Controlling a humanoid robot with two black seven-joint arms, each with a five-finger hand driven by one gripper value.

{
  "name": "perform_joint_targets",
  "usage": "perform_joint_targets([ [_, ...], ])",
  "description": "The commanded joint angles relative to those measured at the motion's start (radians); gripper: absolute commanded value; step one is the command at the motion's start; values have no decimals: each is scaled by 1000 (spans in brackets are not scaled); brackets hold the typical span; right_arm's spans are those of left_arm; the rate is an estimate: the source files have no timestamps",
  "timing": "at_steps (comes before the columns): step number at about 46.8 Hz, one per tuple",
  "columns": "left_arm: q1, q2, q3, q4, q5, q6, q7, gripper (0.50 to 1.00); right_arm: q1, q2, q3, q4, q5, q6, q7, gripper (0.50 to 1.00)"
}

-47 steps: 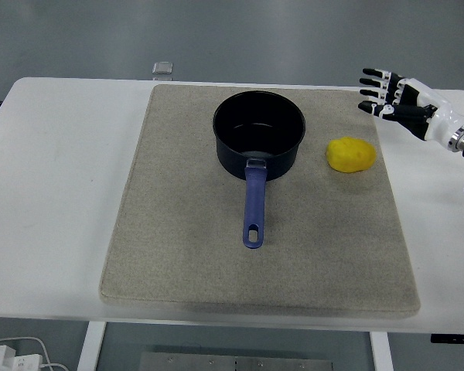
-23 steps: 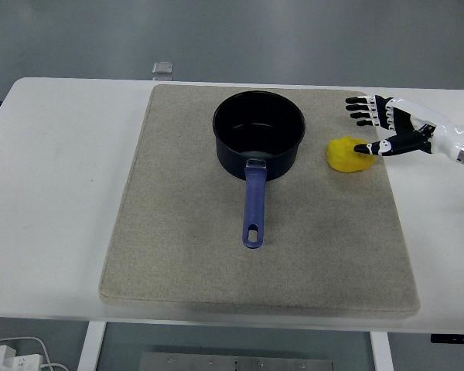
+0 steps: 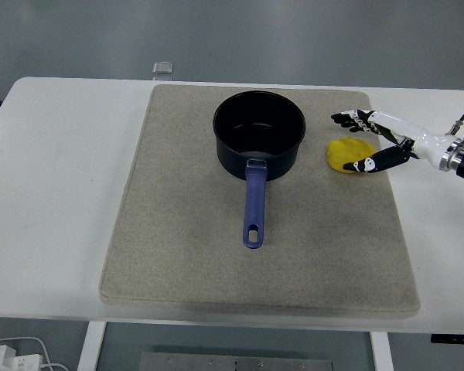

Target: Put the potato in the blue pot

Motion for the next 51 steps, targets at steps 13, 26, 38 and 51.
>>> perform_joint_targets([
  [13,-1,0,0,3,0,0,0,994,-9,23,-2,-20,-4,-23,29,921],
  [26,0,0,0,4,0,0,0,994,-20,54,3,-72,14,-22,38,921],
  [38,0,0,-2,7,0,0,0,992,-39,75,9,-91,14,-57,38,919],
  [51,2,0,-2,7,0,0,0,994,-39,95,1,-129,13,-60,40,919],
])
